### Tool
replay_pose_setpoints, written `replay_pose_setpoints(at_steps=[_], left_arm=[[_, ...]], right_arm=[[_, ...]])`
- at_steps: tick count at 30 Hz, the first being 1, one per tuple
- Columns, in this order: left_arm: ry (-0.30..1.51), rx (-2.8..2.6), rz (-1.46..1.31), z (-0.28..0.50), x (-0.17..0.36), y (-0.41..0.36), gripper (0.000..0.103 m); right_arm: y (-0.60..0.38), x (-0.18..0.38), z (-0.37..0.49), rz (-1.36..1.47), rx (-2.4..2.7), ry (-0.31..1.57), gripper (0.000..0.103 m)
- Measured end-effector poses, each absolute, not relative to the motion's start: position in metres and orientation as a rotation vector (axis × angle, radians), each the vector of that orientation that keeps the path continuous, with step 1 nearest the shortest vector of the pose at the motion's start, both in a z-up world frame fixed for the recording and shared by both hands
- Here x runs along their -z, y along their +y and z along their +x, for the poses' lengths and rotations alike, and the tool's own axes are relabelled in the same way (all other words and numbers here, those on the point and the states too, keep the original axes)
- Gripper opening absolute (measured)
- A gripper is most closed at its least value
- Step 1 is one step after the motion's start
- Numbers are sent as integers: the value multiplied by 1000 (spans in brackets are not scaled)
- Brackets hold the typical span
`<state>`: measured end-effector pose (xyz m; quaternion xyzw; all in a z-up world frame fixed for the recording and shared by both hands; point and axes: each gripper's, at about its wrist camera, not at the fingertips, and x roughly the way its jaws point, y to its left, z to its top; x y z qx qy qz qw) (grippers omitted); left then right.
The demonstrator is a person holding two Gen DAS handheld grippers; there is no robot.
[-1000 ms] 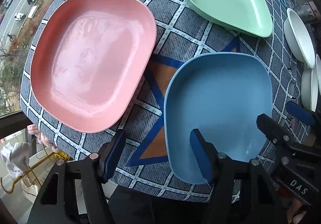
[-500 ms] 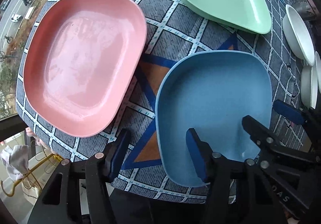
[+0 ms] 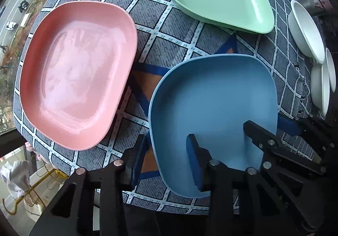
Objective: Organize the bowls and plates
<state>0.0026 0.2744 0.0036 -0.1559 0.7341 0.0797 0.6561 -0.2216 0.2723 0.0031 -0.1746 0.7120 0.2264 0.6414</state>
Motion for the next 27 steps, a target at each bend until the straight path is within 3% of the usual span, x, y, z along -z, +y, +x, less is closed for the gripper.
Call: replay_pose_setpoints(at_steps=[5, 7, 9, 15, 27], left_arm=[[1653, -177, -376, 0, -7, 277, 36], [1646, -167, -385, 0, -8, 277, 30], [1641, -159, -397, -1, -8, 278, 24], [1643, -161, -389, -4, -10, 281, 19], [1651, -157, -373, 3, -11, 278, 13]], right_arm=[[270, -1, -223, -384, -516, 1622, 38], [268, -2, -225, -384, -514, 1619, 28], [260, -4, -222, -377, -518, 1620, 23], [247, -7, -218, -331, -524, 1622, 13], [217, -13, -205, -273, -507, 1641, 9]])
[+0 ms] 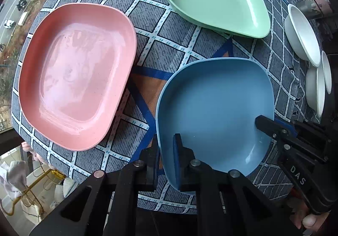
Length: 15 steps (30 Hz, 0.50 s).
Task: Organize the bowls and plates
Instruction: 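Lift the blue plate rim with the right tool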
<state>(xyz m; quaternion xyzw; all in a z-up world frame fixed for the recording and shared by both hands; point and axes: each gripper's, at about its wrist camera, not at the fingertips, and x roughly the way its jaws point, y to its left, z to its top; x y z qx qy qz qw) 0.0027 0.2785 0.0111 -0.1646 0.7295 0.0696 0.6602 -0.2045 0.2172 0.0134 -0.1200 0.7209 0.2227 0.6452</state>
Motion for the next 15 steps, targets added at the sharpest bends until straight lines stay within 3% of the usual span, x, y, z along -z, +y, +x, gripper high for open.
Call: replay_pose_setpoints(at_steps=[15], left_arm=[[1618, -147, -347, 16, -39, 269, 8]], right_arm=[[229, -22, -226, -327, -472, 1647, 9]])
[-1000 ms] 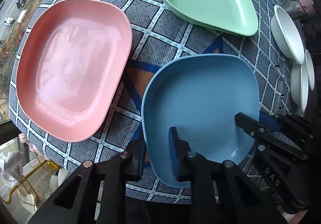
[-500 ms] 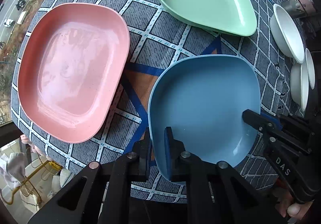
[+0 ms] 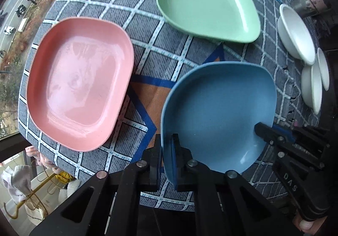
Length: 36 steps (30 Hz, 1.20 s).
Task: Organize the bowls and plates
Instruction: 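Lift the blue plate rim with the right tool, then carry the blue plate onto the pink plate and open the right tool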
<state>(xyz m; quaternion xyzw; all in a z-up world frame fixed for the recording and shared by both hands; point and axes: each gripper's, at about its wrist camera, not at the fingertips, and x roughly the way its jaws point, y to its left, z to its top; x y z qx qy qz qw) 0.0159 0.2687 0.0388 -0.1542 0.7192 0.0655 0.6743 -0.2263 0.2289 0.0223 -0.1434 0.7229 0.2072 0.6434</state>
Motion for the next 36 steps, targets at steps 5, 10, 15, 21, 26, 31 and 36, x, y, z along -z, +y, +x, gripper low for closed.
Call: replay_pose_setpoints(at_steps=[5, 10, 15, 21, 26, 31, 36], left_arm=[[1594, -149, -336, 21, -55, 268, 8], [1576, -143, -357, 26, -70, 270, 8], [1571, -139, -343, 27, -79, 275, 8], [1552, -141, -309, 24, -87, 289, 8], [1554, -158, -317, 10, -88, 323, 8], [1552, -184, -322, 5, -92, 358, 8], [1549, -203, -246, 18, -97, 382, 10]], right_arm=[[222, -35, -230, -285, -474, 1645, 9], [208, -42, -223, -179, -464, 1690, 9], [190, -50, -216, -61, -464, 1721, 9], [197, -58, -220, -66, -476, 1705, 9], [226, -70, -224, -67, -498, 1691, 9], [265, -77, -226, -66, -531, 1705, 9], [299, -79, -224, -50, -528, 1722, 9]])
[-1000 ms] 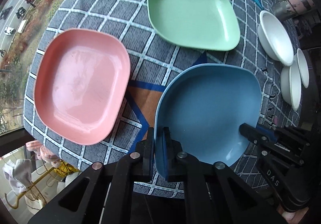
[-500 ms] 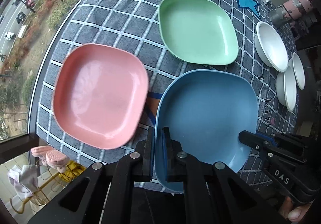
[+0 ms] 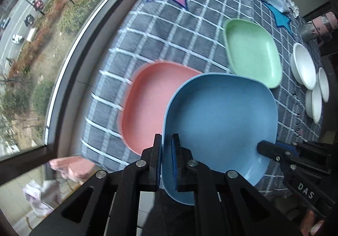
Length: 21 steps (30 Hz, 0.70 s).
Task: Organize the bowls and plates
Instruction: 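Carry the blue plate onto the pink plate and open the right tool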
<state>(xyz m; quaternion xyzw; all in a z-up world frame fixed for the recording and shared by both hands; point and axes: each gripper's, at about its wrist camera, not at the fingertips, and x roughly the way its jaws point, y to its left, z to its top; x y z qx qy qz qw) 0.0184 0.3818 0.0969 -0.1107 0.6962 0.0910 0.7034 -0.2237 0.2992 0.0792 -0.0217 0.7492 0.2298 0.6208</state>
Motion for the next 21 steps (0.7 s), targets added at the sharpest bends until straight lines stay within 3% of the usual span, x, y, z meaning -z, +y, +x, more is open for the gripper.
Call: replay_pose_setpoints(at_steps=[18, 20, 21], left_arm=[[1587, -216, -120, 40, -62, 436, 10], [1613, -226, -97, 39, -57, 438, 19], [1614, -224, -101, 38, -55, 440, 29]], right_arm=[[359, -65, -221, -71, -467, 1719, 10], [360, -62, -222, -76, -457, 1733, 10], [358, -59, -223, -55, -460, 1763, 16]])
